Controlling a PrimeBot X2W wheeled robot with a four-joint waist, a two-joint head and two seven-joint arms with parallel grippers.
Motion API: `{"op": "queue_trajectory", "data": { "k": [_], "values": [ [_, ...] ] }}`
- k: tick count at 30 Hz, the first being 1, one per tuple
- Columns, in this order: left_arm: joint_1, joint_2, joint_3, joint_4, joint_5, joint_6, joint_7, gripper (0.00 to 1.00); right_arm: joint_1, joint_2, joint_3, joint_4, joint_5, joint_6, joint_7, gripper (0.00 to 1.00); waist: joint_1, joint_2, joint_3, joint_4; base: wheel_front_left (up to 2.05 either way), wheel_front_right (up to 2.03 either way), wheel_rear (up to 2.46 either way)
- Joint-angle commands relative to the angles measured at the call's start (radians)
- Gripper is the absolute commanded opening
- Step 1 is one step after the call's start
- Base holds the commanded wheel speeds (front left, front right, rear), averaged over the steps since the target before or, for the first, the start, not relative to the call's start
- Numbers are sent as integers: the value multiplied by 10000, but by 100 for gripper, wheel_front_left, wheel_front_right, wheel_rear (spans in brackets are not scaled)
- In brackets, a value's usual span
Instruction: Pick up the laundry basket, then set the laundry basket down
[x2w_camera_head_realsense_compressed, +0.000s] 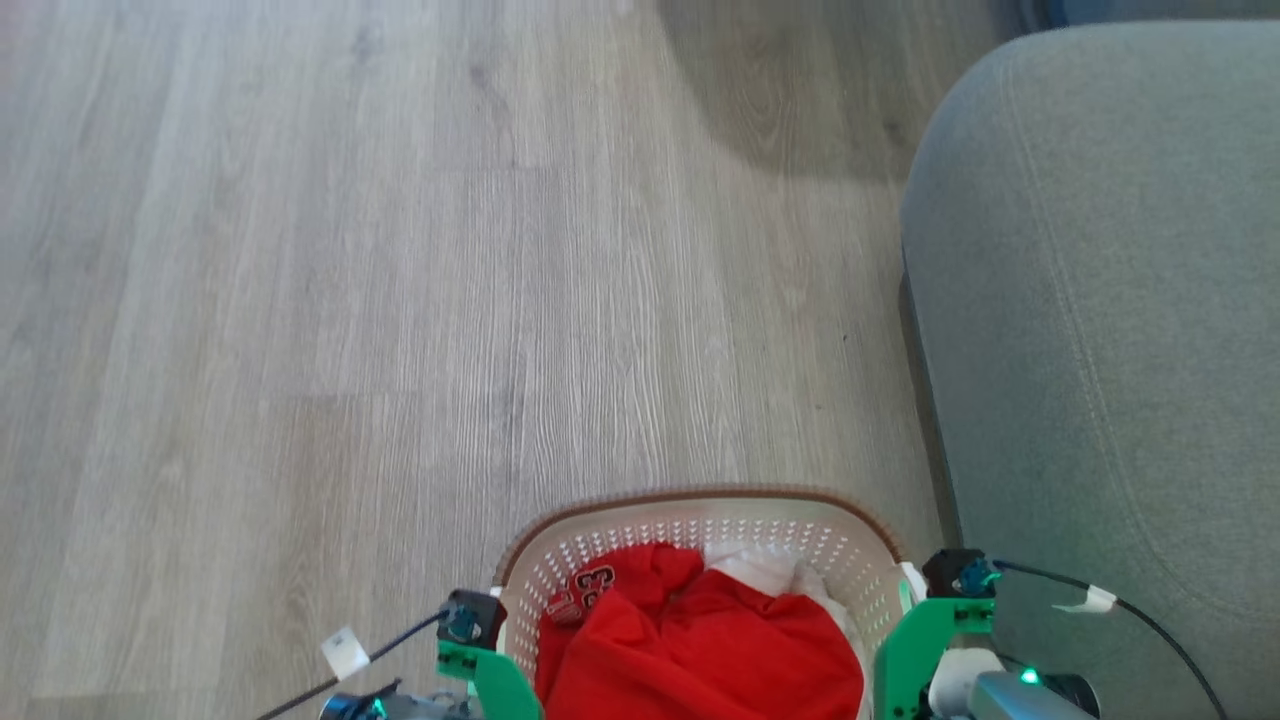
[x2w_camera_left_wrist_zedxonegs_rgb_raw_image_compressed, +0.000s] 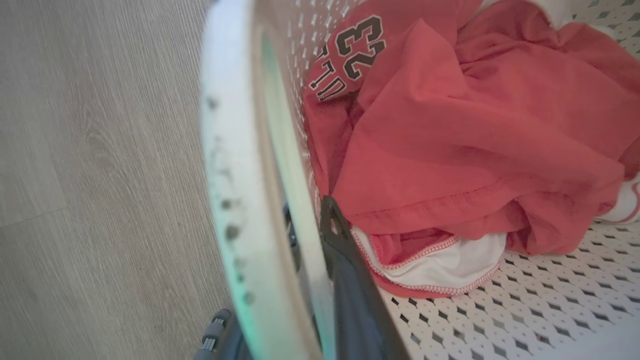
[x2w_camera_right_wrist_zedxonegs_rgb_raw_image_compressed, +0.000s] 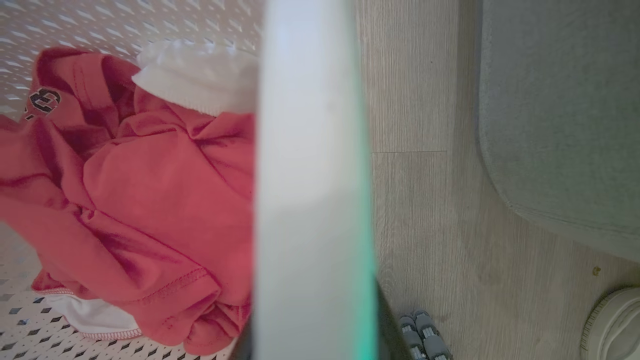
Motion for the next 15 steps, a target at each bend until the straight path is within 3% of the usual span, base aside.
{"op": "queue_trajectory", "data": {
  "k": [1, 15],
  "values": [
    [-85, 340, 28, 49, 37, -38, -10, 0, 50, -164, 218, -113, 14, -19, -54, 0, 1, 0, -116, 23, 0, 0, 0],
    [79, 340, -192, 276, -227, -101, -33, 0, 151, -164, 1172, 57, 877, -19, -3, 0, 1, 0, -550, 8, 0, 0, 0]
  ]
}}
